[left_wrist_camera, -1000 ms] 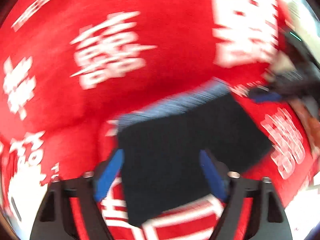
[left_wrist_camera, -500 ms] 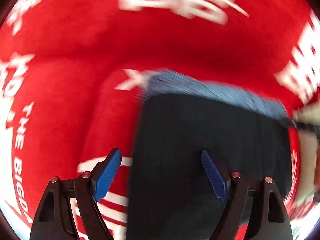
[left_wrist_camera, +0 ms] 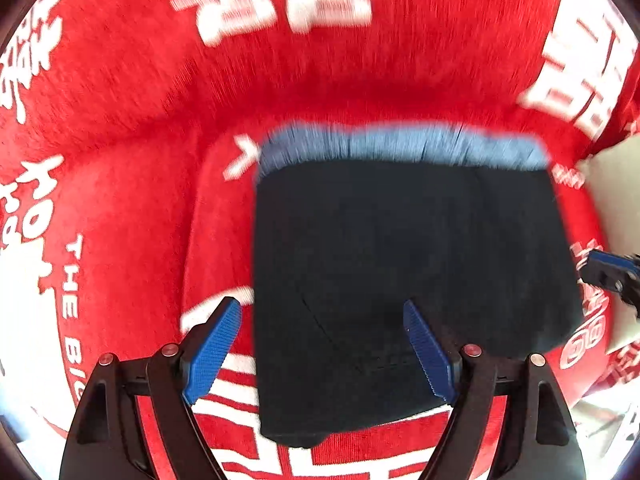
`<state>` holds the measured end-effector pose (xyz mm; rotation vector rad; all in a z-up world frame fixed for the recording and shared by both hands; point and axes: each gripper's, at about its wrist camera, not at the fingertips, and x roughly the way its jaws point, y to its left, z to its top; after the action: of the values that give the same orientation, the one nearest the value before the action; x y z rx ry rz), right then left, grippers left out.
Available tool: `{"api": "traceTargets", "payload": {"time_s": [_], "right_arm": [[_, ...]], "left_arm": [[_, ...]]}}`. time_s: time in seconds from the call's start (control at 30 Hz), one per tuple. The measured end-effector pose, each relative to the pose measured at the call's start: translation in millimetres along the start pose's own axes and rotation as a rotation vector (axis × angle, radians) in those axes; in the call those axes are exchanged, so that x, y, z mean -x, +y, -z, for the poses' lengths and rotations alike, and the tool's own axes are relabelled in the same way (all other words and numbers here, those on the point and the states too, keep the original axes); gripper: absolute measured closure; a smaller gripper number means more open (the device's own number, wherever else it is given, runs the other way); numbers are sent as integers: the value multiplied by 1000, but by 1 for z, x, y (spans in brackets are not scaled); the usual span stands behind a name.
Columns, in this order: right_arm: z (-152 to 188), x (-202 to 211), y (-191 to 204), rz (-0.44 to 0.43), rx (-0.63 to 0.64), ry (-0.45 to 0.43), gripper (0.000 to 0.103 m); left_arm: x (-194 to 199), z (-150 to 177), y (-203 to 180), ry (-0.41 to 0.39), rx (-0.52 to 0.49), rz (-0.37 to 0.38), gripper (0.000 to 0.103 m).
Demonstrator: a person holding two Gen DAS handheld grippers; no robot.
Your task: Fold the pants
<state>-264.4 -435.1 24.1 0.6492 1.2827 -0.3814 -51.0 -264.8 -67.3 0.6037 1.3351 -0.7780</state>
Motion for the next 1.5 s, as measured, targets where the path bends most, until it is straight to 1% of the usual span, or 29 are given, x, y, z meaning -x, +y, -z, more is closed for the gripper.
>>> {"api": "traceTargets", "payload": {"time_s": [0.03, 0.07, 0.1, 0.13, 0.17, 0.2, 0.27, 0.3, 0.33, 0.4, 0.43, 0.47, 0.5, 0.53, 0.6, 0.67, 0.73, 0.8, 0.87, 0.97, 1.03, 1.1, 1.2, 1.27, 1.4, 1.5], "right_arm": [[9, -10, 3, 31, 9, 14, 73], [16, -20, 3, 66, 16, 33, 73], [25, -39, -1, 113, 25, 61, 73], [29, -48, -6, 110, 9, 59, 73], [32, -51, -11, 99, -14, 35, 73], [31, -51, -14, 89, -24, 2, 71], [28, -48, -13, 106, -6, -17, 66], [28, -47, -13, 132, 1, -21, 59], [28, -47, -13, 139, -4, -19, 57], [30, -39, -18, 131, -49, -13, 56], [31, -35, -20, 132, -69, -14, 53], [33, -30, -21, 135, -88, -17, 53], [37, -24, -23, 131, -112, -21, 50], [40, -21, -25, 125, -127, -21, 44], [46, -14, -25, 111, -156, -21, 38], [54, -8, -20, 110, -160, -23, 37], [61, -5, -18, 117, -163, -20, 28], [67, -1, -17, 115, -177, -24, 24], [67, 5, -18, 124, -186, -30, 24], [74, 7, -13, 139, -203, -48, 19], [78, 9, -8, 157, -204, -65, 12], [78, 8, -4, 181, -202, -90, 12], [84, 14, 3, 217, -203, -119, 11], [87, 20, 7, 225, -204, -126, 11], [89, 19, 21, 224, -213, -102, 11], [91, 21, 32, 219, -226, -87, 11]], "left_arm": [[-13, 5, -1, 4, 24, -15, 13], [-16, 7, 0, -6, 48, -18, 8], [-19, 9, 2, -14, 82, 2, 4], [-21, 9, 6, -11, 122, 30, 4], [-23, 9, 10, -3, 153, 39, 3], [-23, 8, 10, -2, 159, 39, 3], [-19, 8, 7, -4, 144, 19, 3], [-17, 7, 5, -1, 131, 6, 3], [-14, 6, 2, 4, 115, -12, 3], [-9, 5, -1, 9, 98, -38, 3], [-6, 5, -3, 15, 93, -47, 3], [-4, 3, -5, 18, 89, -54, 3], [-1, 3, -6, 16, 87, -59, 3], [1, 4, -7, 13, 85, -61, 3], [4, 6, -8, 14, 85, -61, 1], [8, 9, -9, 18, 88, -61, 1], [17, 14, -14, 19, 87, -71, 1], [19, 19, -12, 25, 90, -67, 1], [21, 24, -13, 29, 96, -60, 1], [27, 30, -15, 5, 87, -77, 1], [32, 31, -17, -4, 75, -96, 1], [38, 34, -18, -17, 73, -101, 1], [39, 37, -16, -21, 64, -76, 1], [43, 40, -14, -22, 65, -66, 1], [46, 46, -10, -12, 46, -75, 1], [51, 52, -6, 10, 37, -58, 1]]}}
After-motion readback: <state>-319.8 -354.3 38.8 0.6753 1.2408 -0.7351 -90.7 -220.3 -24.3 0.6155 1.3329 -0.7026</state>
